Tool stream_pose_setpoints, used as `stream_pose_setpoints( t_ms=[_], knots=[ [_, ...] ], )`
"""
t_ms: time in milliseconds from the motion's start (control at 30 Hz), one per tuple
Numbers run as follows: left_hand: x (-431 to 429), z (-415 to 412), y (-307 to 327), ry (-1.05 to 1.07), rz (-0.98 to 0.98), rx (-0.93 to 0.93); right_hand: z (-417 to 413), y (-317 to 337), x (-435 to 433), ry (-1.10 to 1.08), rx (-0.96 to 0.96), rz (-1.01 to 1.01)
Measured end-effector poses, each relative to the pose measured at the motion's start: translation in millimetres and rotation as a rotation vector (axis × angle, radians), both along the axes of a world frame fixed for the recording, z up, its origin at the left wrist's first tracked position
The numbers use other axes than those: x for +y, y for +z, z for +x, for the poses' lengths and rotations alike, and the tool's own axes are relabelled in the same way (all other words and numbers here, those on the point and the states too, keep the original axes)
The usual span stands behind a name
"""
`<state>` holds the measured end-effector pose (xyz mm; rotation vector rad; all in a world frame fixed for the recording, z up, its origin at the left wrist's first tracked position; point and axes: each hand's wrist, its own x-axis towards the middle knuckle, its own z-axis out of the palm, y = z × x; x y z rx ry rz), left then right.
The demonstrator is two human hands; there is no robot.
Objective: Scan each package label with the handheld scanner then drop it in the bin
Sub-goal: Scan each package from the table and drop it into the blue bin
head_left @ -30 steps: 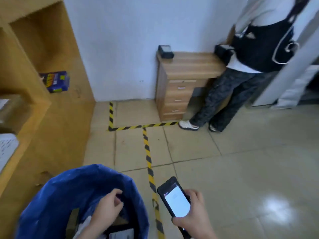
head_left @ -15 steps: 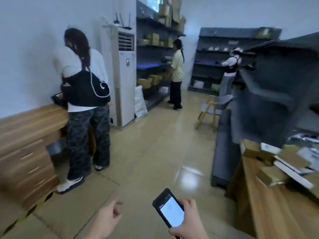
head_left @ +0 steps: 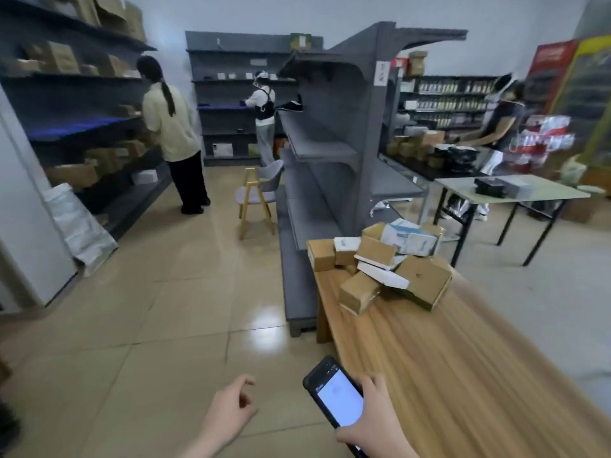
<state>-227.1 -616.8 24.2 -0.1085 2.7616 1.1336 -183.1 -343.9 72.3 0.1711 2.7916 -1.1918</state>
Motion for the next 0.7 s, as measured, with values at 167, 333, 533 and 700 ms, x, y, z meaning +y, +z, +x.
stream_pose_setpoints(
  t_ms=[167,333,533,700],
  knots=[
    [75,-80,-21,-0.16,0.015,-0.048,-31,-11,50,-0.199,-0.039,-0.003],
    [144,-179,-45,-0.324,-0.003,-0.005,-84,-28,86,-0.354,-0.072,0.017],
    [217,-292,-56,-0.378,-0.052,0.059,-150,-48,111,-0.542,-0.134,-0.003],
    [270,-357,-60,-0.447,-0.189,0.063,-182,-63,119,-0.649,-0.208,0.0]
  ],
)
